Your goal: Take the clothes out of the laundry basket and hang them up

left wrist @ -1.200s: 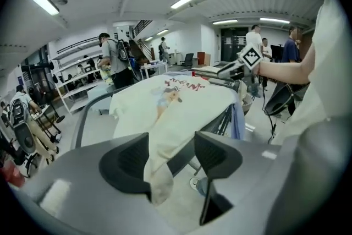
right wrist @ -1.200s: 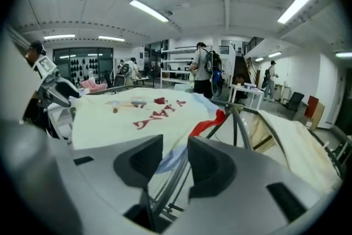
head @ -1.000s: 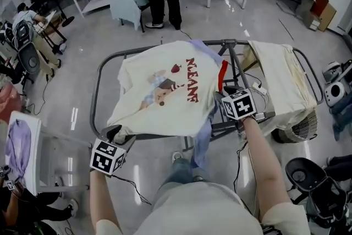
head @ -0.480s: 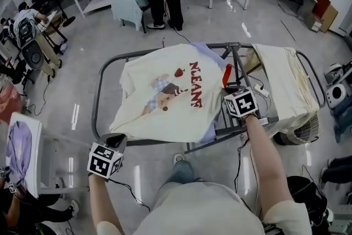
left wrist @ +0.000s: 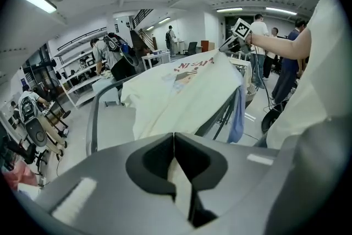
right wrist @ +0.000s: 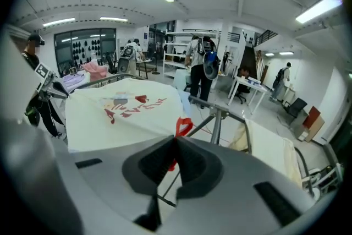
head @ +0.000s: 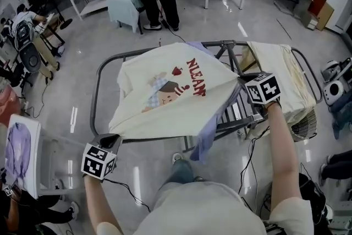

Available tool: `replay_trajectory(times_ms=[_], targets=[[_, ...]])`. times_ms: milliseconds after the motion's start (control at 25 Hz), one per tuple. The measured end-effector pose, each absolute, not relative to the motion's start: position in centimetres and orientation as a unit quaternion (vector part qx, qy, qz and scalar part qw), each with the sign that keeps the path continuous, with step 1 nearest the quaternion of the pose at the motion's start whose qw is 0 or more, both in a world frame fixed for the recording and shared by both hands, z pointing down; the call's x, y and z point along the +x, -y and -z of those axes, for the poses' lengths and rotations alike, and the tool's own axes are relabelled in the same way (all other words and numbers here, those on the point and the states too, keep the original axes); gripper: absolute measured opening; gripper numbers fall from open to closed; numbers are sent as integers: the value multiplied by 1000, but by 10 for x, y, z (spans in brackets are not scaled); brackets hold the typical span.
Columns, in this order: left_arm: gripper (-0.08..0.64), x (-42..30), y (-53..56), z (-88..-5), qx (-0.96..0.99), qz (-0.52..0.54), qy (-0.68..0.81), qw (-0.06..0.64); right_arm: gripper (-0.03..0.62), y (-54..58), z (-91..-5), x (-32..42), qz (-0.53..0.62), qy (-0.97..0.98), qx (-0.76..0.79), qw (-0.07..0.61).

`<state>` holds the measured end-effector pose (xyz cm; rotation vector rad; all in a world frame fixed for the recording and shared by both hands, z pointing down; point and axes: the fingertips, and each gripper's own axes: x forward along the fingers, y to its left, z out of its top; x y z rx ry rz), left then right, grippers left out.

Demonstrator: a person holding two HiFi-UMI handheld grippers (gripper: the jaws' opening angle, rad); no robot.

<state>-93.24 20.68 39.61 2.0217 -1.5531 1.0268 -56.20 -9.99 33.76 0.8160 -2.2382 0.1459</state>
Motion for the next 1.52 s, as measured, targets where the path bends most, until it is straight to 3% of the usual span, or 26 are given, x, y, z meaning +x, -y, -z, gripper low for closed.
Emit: replay_trajectory(times_ms=[240,320,440,480,560,640,720,800,960,1200,1520], targets=[[18,-924,-214,-390,730,-365,547,188,21,93,-371,-552,-54,843,340,413],[20,-923,-217,-387,732,-355,552,183,85,83,-387,-555,-55,844,341,411],[23,-918,-219,-386,736,-334,557,192,103,66,-394,-557,-69,854,347,382],[47,-914,-220,-385,739,-324,557,198,103,60,-393,-556,-74,857,351,369],[159,-903,-220,-381,746,-302,557,202,96,47,-387,-555,-83,865,360,341],[166,-891,-219,-375,754,-283,559,198,64,32,-378,-555,-90,872,370,308],[152,-877,-217,-370,762,-264,558,194,44,13,-369,-554,-99,880,379,270],[83,-861,-214,-364,770,-238,560,193,9,-8,-359,-553,-108,888,384,231],[21,-821,-202,-353,789,-166,561,187,2,-54,-343,-551,-120,896,395,163],[12,-752,-185,-337,819,-87,534,189,2,-127,-322,-542,-109,897,419,94],[11,-684,-193,-330,865,-78,470,157,2,-208,-312,-519,-58,862,497,85]])
